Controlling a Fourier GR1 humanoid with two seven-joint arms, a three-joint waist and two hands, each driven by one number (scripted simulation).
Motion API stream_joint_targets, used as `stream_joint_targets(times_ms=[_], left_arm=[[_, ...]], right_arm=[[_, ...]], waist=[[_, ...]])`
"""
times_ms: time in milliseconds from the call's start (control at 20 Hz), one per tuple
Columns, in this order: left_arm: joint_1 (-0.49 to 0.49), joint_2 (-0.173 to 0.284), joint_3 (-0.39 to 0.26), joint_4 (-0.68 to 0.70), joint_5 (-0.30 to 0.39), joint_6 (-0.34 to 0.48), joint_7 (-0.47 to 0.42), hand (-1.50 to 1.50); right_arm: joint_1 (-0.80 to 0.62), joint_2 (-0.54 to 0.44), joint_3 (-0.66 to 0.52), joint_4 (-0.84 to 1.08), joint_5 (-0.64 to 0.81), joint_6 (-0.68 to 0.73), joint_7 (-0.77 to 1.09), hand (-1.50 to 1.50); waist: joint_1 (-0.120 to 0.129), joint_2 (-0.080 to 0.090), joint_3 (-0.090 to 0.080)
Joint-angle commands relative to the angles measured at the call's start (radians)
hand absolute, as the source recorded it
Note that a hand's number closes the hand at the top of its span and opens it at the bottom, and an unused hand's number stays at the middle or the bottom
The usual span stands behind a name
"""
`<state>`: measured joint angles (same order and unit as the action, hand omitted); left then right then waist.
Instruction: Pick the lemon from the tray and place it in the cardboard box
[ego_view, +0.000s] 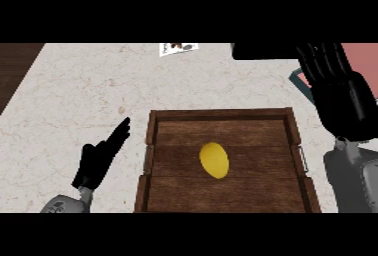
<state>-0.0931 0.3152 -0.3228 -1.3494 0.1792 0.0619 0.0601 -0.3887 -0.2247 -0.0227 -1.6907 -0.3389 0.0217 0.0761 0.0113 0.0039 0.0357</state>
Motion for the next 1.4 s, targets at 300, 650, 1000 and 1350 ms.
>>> stream_joint_targets(times_ms=[300, 650, 1000, 1350], left_arm=[[0.021, 0.032, 0.172, 0.023, -0.001, 0.173, -0.013, 0.00], [0.047, 0.004, 0.249, 0.020, 0.027, 0.247, -0.038, 0.00], [0.028, -0.038, 0.226, 0.041, -0.015, 0.280, -0.071, 0.00], [0.023, -0.057, 0.206, 0.041, -0.028, 0.269, -0.068, 0.00]], right_arm=[[0.058, -0.338, 0.171, -0.130, 0.619, -0.028, -0.015, 1.50], [0.403, -0.165, 0.318, -0.317, 1.074, -0.432, 0.030, -1.50], [0.532, -0.151, 0.502, -0.571, 1.464, -0.216, 0.436, -1.50], [0.453, -0.042, 0.739, -0.724, 1.635, 0.223, 0.761, -1.50]], waist=[[-0.041, -0.044, -0.086], [-0.070, -0.024, -0.040], [-0.049, -0.014, -0.040], [-0.021, -0.009, -0.040]])
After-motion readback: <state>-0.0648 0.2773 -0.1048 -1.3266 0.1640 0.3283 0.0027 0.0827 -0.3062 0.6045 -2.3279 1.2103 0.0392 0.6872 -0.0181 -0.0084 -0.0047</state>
